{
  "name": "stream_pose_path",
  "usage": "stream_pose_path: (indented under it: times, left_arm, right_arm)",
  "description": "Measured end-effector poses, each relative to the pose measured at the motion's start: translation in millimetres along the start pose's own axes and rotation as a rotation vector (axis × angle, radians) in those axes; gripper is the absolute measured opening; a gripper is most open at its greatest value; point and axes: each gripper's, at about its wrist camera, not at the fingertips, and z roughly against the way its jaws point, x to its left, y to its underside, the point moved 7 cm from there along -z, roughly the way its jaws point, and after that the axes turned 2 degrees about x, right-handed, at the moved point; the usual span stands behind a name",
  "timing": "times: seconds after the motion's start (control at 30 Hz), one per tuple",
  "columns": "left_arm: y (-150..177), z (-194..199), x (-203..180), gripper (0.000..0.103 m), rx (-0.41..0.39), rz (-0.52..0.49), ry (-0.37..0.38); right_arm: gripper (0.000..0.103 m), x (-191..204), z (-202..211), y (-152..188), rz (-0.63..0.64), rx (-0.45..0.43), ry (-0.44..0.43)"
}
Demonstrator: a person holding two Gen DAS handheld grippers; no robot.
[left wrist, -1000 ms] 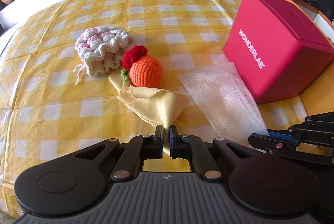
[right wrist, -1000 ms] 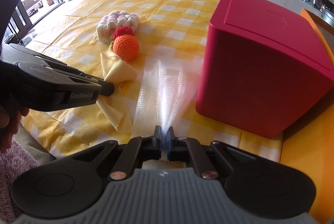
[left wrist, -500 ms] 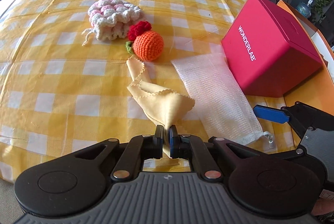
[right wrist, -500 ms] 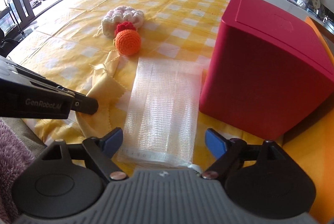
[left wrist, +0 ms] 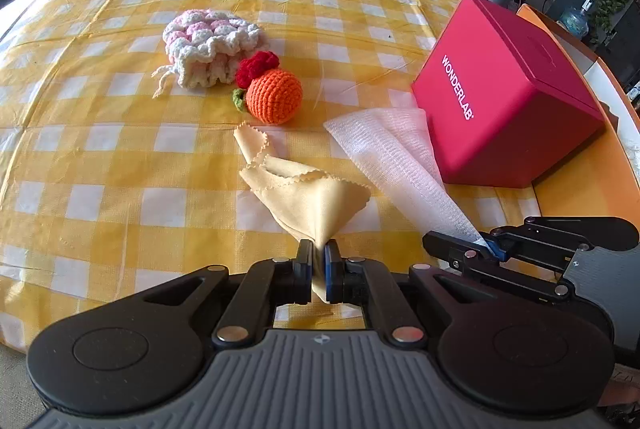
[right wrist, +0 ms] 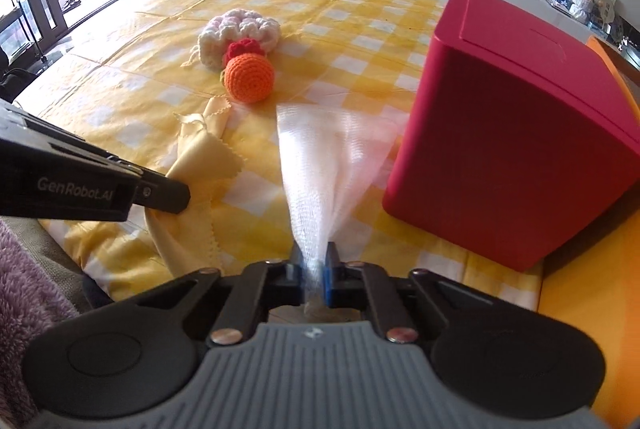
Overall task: Organize soft objects
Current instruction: 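Lift the mesh bag and yellow cloth and carry them over the cardboard box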
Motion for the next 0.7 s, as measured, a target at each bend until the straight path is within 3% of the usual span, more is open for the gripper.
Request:
stream_pose_path:
  times: [0.2,0.7]
  left_arm:
    - [2,21,-6,0.006,-0.05,0.014,-0.002]
    - [10,84,-54,0.006,-0.183,-0.025,0.009]
  right_arm:
    - [0.001,-4,22,-2,-0.014,-0.041,-0.019]
    - [0.001,-18,128,14,-0.084,-0.23,-0.031]
